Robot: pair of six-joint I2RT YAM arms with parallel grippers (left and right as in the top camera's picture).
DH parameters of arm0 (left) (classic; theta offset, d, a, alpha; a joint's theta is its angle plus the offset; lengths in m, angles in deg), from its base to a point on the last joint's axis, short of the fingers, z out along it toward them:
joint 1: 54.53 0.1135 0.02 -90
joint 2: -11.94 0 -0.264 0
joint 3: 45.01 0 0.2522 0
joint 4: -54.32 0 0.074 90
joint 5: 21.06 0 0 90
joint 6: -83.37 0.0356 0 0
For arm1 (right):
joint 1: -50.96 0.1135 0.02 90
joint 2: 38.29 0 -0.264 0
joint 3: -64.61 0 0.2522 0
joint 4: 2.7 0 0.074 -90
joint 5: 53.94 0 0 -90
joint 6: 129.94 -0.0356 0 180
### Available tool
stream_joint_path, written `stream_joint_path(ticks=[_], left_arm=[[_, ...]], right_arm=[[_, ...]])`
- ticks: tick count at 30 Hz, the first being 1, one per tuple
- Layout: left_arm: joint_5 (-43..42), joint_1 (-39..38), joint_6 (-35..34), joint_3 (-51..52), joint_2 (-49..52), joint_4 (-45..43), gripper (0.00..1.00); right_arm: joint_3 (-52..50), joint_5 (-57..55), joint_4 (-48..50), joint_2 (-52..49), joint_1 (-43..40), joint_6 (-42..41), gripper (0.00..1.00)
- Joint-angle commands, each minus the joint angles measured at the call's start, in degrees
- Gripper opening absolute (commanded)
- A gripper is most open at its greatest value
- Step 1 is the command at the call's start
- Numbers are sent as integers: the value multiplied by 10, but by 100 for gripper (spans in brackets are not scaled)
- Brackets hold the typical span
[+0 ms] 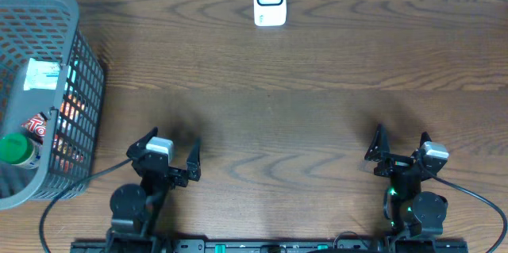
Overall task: Scan the item barcode
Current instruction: 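Reach the left gripper into the basket and grasp the green-lidded jar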
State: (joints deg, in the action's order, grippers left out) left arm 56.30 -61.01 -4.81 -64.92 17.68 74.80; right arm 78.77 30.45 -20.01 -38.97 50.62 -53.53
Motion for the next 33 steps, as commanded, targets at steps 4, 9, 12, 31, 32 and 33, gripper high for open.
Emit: stream_joint_path(ticks=[4,9,12,31,32,33], left_arm=[[-28,-2,-28,-204,156,75,98],[-120,-3,-42,-379,306,195,98],[-206,-2,-45,-431,365,261,98],[-228,45,-120,-678,541,329,98],[-184,52,-120,-715,555,365,98],[-132,57,-119,-751,567,400,98]], right_arm=[[-1,-1,-1,3,8,-1,99],[-1,-1,-1,3,8,-1,99],[-1,-1,-1,3,8,-1,99],[-1,-1,-1,3,8,-1,99],[-1,-1,-1,3,8,-1,99],[-1,-1,-1,3,8,-1,99]])
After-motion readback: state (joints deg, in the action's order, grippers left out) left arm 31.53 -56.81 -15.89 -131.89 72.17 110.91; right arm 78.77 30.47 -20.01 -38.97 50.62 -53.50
